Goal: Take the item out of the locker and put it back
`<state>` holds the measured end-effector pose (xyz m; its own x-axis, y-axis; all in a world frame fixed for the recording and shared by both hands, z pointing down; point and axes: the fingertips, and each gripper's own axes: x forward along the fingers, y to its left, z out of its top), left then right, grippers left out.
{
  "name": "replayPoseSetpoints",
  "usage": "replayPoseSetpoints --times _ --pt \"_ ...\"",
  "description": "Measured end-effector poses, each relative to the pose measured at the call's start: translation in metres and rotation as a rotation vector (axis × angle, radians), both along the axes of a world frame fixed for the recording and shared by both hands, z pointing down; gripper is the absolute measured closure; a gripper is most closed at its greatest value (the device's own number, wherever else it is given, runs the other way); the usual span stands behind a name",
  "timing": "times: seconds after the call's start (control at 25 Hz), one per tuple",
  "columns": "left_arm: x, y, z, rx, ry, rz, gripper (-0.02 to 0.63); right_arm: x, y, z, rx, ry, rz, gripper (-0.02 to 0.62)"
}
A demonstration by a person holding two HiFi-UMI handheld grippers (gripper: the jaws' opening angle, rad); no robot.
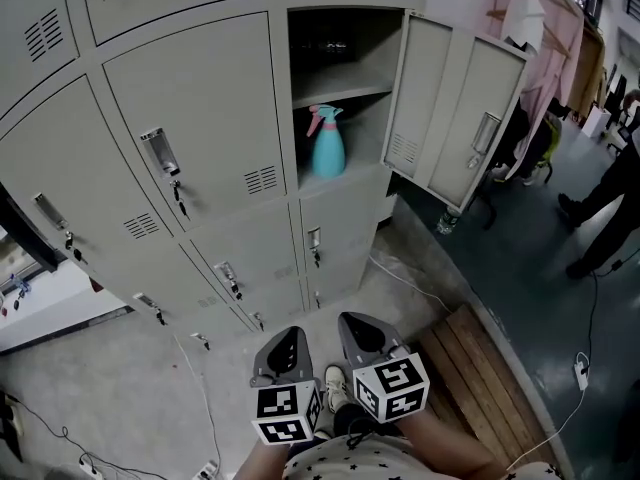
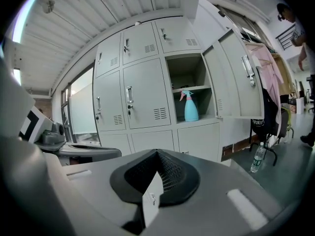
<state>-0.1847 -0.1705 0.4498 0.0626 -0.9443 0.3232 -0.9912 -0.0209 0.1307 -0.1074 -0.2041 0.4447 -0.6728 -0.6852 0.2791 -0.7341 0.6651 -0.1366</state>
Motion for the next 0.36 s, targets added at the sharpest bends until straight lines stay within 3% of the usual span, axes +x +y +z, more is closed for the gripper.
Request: replayPoseSetpoints --times 0.36 --pt "0.0 0.022 0.005 -0.006 0.004 -0.018 0.598 -0.002 0.021 0.004 0.002 0.013 -0.026 0.598"
